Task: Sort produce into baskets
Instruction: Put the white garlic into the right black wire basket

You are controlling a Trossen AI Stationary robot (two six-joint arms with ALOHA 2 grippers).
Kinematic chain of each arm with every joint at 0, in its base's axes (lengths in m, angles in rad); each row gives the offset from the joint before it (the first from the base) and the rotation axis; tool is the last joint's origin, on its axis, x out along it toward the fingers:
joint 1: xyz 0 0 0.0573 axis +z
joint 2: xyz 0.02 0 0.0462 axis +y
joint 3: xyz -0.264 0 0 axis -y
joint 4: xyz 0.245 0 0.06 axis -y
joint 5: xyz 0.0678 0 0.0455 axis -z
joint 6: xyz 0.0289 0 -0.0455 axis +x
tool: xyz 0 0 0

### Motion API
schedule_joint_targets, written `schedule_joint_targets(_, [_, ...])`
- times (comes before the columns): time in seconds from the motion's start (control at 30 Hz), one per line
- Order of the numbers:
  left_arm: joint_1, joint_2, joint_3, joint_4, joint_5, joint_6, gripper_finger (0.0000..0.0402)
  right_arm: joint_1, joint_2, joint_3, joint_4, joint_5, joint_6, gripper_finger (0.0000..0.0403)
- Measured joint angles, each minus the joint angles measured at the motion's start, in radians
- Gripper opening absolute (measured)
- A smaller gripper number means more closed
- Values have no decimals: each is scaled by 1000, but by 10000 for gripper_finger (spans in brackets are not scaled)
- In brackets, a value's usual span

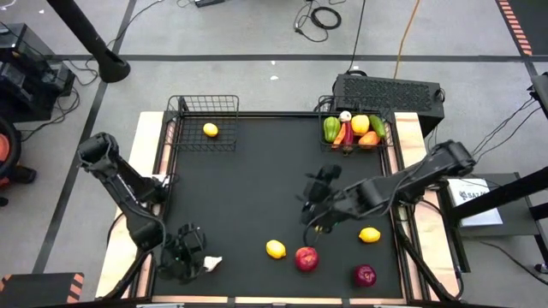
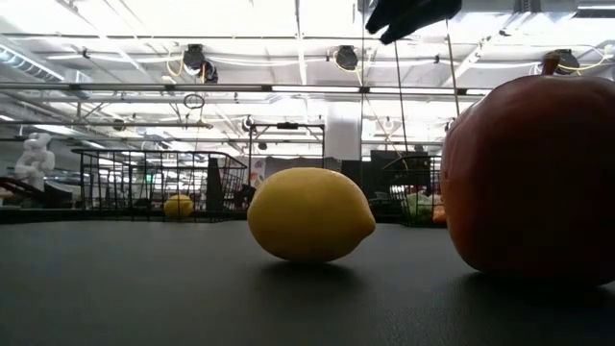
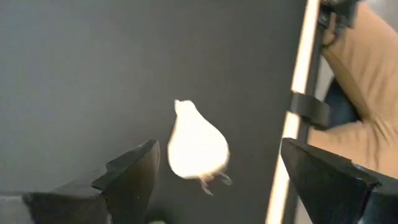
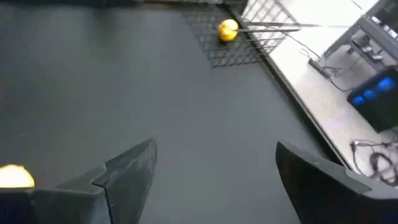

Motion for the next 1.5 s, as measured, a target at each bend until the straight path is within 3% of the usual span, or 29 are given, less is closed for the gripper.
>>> schedule_joint_targets(0.17, [-32, 31, 0, 2, -80, -41, 343, 4, 71, 0, 17, 1, -51, 318])
schedule_joint_targets(0.83, [-44, 247, -1, 94, -48, -94, 343, -3, 77, 0, 12, -28, -49, 318])
schedule_joint_targets(1.13, [-44, 273, -1, 97, -27, -93, 342, -3, 77, 0, 12, -29, -51, 318])
schedule_joint_targets(1.5, [-41, 273, -1, 97, -27, -33, 277, -2, 77, 0, 11, -28, -52, 318])
